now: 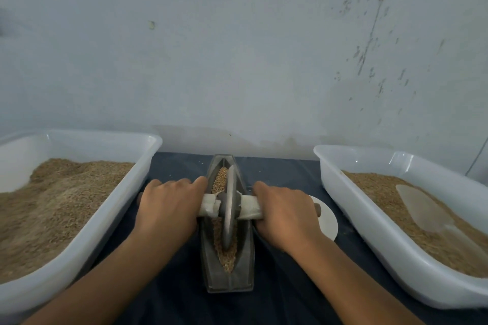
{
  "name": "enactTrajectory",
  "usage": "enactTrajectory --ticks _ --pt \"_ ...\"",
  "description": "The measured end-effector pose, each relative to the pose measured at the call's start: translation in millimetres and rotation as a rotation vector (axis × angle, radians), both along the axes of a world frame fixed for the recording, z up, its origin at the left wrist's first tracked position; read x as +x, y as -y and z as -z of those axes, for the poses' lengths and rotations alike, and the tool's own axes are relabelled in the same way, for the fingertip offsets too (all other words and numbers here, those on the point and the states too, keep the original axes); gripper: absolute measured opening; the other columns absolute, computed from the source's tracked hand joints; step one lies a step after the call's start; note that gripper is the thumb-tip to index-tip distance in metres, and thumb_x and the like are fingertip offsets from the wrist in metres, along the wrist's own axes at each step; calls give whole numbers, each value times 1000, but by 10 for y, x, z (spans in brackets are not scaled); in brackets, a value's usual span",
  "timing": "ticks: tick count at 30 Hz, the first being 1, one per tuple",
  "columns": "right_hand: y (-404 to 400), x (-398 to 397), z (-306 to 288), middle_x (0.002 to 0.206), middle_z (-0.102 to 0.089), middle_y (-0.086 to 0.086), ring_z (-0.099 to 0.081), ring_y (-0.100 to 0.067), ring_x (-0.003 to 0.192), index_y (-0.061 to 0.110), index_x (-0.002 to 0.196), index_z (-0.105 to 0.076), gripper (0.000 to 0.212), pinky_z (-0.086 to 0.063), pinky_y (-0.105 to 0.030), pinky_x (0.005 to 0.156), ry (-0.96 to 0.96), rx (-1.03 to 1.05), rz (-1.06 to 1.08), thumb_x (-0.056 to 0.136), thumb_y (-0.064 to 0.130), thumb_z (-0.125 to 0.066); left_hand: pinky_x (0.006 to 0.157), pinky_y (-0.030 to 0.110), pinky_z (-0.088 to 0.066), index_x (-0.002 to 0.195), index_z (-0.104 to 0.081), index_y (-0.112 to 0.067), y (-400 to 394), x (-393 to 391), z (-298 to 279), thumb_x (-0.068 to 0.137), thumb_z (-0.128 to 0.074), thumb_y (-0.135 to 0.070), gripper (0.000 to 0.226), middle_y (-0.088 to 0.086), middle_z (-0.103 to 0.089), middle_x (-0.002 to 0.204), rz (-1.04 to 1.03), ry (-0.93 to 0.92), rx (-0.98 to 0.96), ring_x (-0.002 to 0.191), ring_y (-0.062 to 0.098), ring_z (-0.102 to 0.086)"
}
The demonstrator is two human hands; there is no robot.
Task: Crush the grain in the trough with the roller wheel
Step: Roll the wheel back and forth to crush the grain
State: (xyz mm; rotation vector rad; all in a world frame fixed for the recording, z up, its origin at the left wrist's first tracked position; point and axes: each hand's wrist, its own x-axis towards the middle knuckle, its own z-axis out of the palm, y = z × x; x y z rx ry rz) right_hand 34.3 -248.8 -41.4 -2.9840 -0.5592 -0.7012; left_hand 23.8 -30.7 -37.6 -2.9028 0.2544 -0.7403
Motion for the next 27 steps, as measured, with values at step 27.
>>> enactTrajectory --ticks 27 --pt "-49 771 -215 82 -63 10 -61 -15 73 36 88 -56 14 -48 -33 60 -417 -114 20 76 35 -63 60 32 -35 92 -34 -34 -40 528 -54 89 -62 -34 28 -10 -53 79 -80 -62 11 62 14 -45"
